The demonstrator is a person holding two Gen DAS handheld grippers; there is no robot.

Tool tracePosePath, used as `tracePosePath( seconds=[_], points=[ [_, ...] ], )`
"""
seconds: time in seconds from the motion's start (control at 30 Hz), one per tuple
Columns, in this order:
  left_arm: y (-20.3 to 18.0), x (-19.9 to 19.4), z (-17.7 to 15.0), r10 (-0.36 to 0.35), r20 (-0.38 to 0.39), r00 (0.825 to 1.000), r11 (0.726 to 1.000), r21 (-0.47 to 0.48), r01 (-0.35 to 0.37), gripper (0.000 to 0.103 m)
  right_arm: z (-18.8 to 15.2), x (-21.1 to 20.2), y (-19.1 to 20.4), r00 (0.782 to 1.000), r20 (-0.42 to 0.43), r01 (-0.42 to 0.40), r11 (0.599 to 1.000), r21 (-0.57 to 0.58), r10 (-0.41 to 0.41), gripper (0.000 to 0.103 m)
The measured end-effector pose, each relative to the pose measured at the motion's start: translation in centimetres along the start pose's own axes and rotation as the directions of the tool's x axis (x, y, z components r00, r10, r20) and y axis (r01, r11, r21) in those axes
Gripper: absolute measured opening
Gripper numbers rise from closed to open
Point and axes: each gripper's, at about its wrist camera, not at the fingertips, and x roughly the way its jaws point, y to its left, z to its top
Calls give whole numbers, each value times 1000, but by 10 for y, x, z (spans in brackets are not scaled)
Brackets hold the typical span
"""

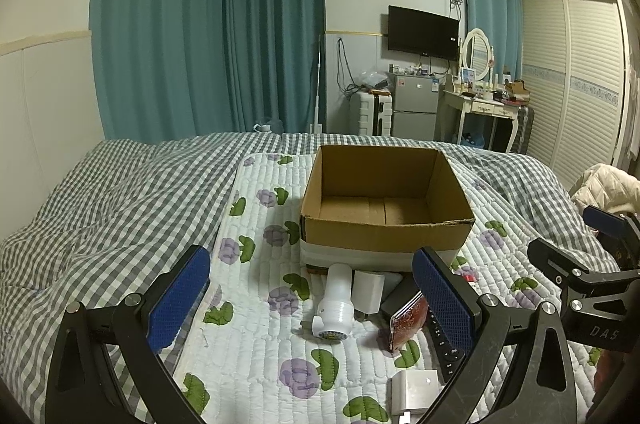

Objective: Organize rigid objects
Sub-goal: 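Grasp the white hair dryer with the left tool while the right tool grasps the red-capped bottle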

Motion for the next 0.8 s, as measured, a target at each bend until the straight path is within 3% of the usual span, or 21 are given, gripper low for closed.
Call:
tracePosePath(
  seconds=[0.3,0.43,0.57,0.63,0.8],
  points=[
    [-4,-5,6,37,-8,999,999,13,-37,103,4,-2,5,1000,-6,7,1000,-30,-7,103],
    [-9,12,13,76,-83,994,996,49,-73,103,13,3,6,999,-37,-2,998,-59,0,103],
    [-6,55,5,117,-205,972,993,44,-110,103,20,26,7,995,-103,-21,993,-114,9,103],
    [-6,81,-6,138,-281,950,990,43,-131,101,21,42,5,991,-136,-32,991,-133,14,103],
    [-15,130,-31,141,-390,910,990,67,-125,91,5,91,-7,972,-236,-36,991,-132,4,103]
  ],
)
